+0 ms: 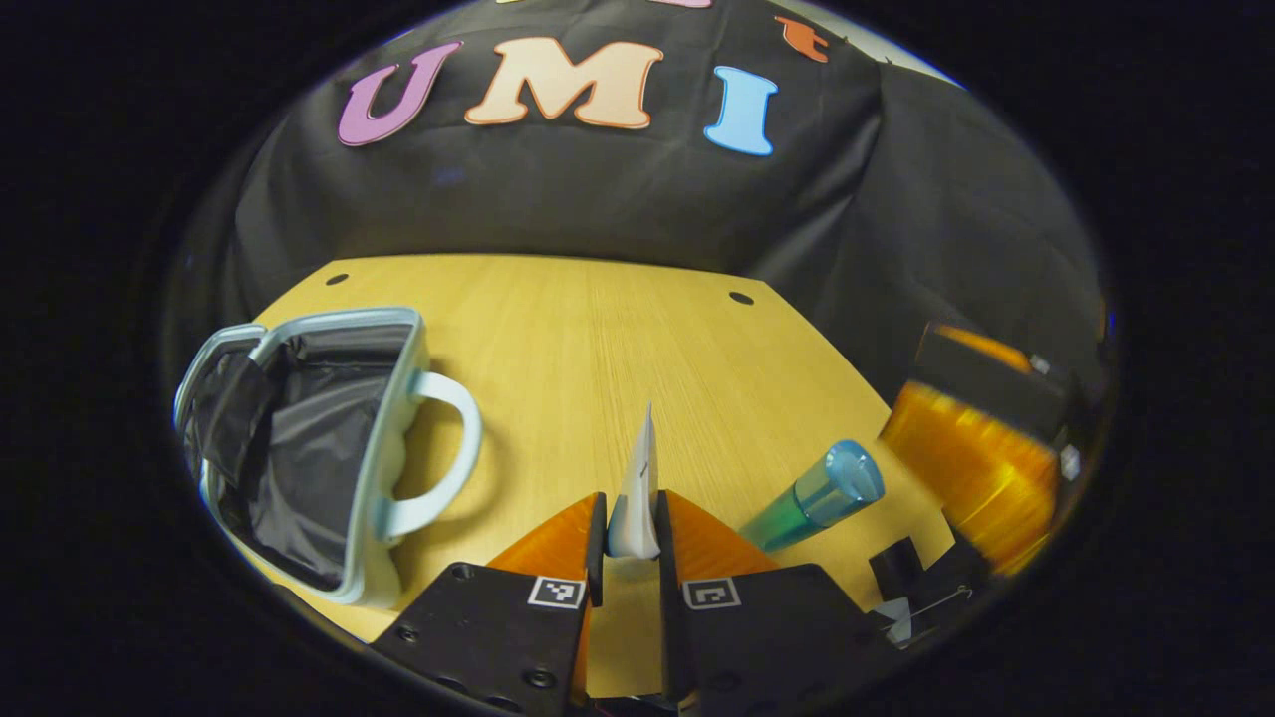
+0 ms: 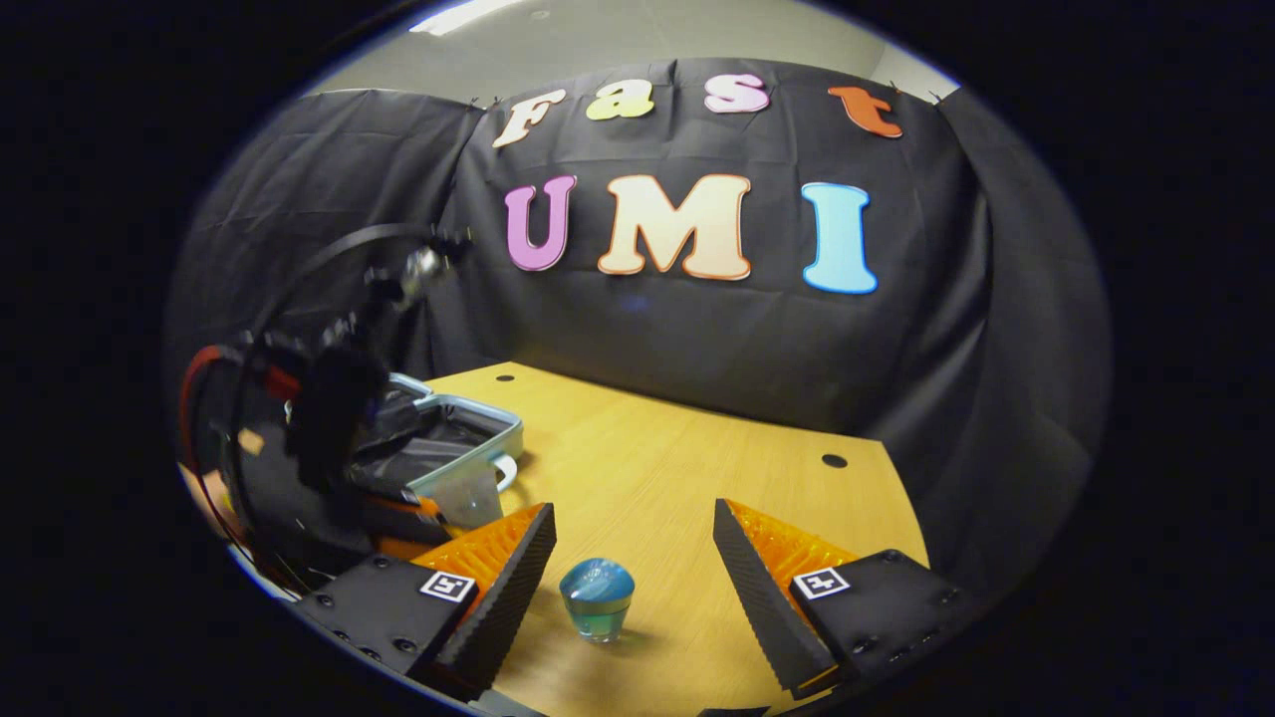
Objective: First open the suitcase, pack the skin care products into it, and then close the suitcase.
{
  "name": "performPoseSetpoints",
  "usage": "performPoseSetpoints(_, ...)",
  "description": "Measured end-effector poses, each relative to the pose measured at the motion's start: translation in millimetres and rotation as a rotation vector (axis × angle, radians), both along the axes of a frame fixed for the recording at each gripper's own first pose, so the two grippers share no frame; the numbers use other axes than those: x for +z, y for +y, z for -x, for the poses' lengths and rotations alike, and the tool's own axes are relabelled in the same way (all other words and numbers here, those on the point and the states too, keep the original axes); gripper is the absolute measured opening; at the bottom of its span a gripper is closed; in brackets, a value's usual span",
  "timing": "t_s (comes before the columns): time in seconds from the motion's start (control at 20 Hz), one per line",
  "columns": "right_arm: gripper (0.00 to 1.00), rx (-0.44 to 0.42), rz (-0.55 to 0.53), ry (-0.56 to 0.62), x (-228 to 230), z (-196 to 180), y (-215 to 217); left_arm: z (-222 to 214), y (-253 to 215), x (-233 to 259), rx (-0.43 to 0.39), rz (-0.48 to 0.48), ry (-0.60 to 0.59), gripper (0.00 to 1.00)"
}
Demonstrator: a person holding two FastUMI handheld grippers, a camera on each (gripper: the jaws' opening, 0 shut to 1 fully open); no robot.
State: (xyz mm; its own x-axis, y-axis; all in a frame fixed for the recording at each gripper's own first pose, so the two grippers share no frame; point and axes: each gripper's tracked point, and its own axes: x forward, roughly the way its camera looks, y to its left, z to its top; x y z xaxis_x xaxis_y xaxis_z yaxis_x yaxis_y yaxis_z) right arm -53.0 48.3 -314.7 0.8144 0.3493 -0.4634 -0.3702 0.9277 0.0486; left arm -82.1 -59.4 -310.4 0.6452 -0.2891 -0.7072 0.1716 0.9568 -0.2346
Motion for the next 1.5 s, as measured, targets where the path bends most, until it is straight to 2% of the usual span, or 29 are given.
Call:
performPoseSetpoints(0.15, 1.0, 0.029, 0.008, 0.06, -34, 11, 6, -6, 19, 24, 0.051, 0.002, -0.024, 0.21)
performPoseSetpoints(0.3, 0.95, 0.078, 0.0, 0.156, -68, 25, 18, -8, 46, 39, 0.107, -0.034, -0.037, 0.21)
performPoseSetpoints(0.35, 0.9, 0.095, -0.012, 0.181, -73, 29, 22, -5, 56, 41, 0.127, -0.048, -0.033, 0.21)
performPoseSetpoints(0.45, 0.74, 0.092, -0.023, 0.174, -70, 28, 23, -1, 74, 41, 0.16, -0.063, -0.017, 0.21)
performPoseSetpoints(0.5, 0.54, 0.103, -0.042, 0.197, -81, 22, 32, 1, 85, 42, 0.174, -0.077, -0.011, 0.21)
performPoseSetpoints(0.6, 0.53, 0.115, -0.086, 0.246, -75, 27, 39, 5, 112, 37, 0.194, -0.122, 0.017, 0.21)
performPoseSetpoints(0.75, 0.53, 0.109, -0.088, 0.26, -63, 18, 54, 14, 160, 24, 0.223, -0.184, 0.089, 0.21)
performPoseSetpoints(1.0, 0.53, 0.097, -0.157, 0.298, -26, 13, 108, 20, 225, -3, 0.228, -0.211, 0.229, 0.21)
performPoseSetpoints(1.2, 0.51, 0.106, -0.218, 0.366, 0, 8, 170, 24, 249, -35, 0.183, -0.199, 0.342, 0.21)
performPoseSetpoints(1.35, 0.51, 0.106, -0.306, 0.442, 13, 4, 215, 25, 257, -52, 0.156, -0.158, 0.387, 0.21)
performPoseSetpoints(1.4, 0.51, 0.108, -0.323, 0.461, 14, 3, 229, 16, 259, -50, 0.155, -0.142, 0.357, 0.22)
performPoseSetpoints(1.5, 0.52, 0.119, -0.317, 0.478, 12, -1, 254, 10, 262, -55, 0.144, -0.105, 0.381, 0.21)
